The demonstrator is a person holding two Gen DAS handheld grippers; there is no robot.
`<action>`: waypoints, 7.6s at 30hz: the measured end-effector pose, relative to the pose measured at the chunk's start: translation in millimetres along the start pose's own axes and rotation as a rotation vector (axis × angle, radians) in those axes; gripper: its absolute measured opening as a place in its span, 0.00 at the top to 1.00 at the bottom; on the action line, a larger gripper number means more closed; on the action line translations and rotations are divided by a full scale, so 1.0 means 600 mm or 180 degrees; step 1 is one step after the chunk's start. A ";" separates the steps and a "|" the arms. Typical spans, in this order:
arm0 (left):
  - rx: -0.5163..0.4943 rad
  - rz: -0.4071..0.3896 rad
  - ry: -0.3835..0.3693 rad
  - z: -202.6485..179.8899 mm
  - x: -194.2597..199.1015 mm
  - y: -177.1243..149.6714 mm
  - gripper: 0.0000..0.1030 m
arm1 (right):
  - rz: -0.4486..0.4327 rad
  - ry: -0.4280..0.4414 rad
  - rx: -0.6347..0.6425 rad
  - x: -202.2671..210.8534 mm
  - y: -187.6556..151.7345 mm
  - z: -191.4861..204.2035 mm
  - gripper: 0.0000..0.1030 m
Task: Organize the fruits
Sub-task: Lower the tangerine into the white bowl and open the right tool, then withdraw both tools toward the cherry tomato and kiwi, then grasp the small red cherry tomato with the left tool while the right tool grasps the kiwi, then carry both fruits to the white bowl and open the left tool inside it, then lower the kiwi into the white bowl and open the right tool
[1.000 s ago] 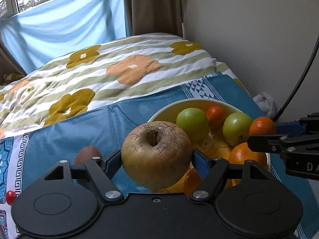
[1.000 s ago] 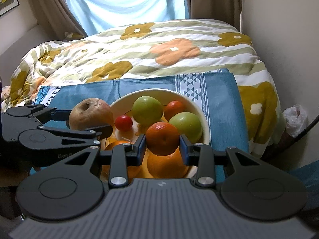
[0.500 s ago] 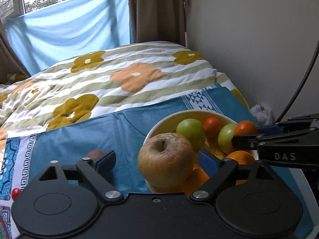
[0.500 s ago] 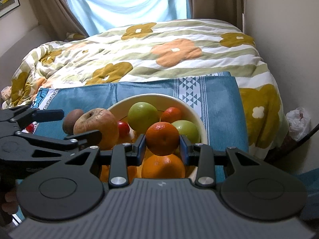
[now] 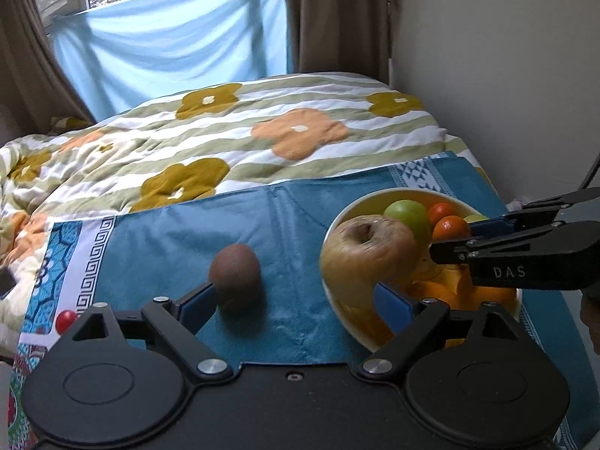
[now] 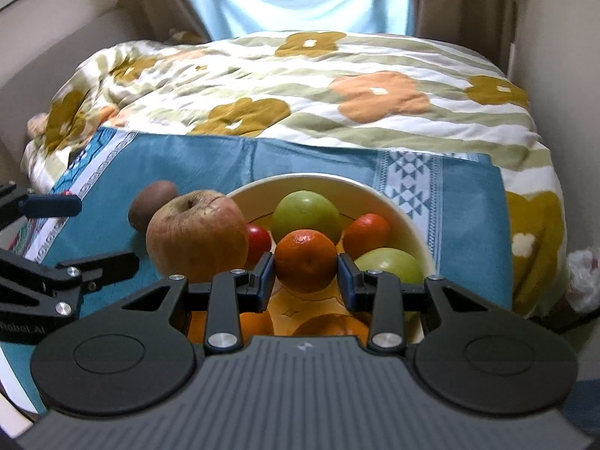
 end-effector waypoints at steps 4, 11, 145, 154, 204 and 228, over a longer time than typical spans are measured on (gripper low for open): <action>0.0089 0.0012 0.0027 0.007 -0.001 -0.004 0.09 | 0.0015 0.0003 0.0083 -0.004 -0.005 0.004 0.50; 0.0202 -0.0014 0.0146 0.015 0.011 -0.015 0.07 | -0.0105 -0.0028 0.0136 0.014 -0.016 0.010 0.22; 0.0317 -0.0012 0.0013 0.154 0.097 -0.019 0.62 | -0.0253 -0.0384 -0.0669 0.069 0.030 0.199 0.40; 0.0105 -0.0063 -0.0175 0.016 0.098 0.001 0.62 | -0.0278 -0.0532 -0.0755 0.126 -0.020 0.070 0.40; 0.0408 -0.0116 0.0313 0.000 0.062 0.016 0.17 | -0.0298 0.0019 -0.0166 0.038 0.027 -0.005 0.41; 0.0735 -0.0215 0.0382 0.031 0.111 -0.021 0.17 | -0.0489 -0.0054 0.0157 0.068 -0.015 0.027 0.19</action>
Point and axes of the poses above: each gripper's, at about its wrist camera, not at the fingertips, and x roughly against the way its jaws point, z to its left, y to its top, the point moved 5 cm from there along -x, roughly the way its jaws point, and after that the axes turned 11 degrees about z, right-handed, at the moved point
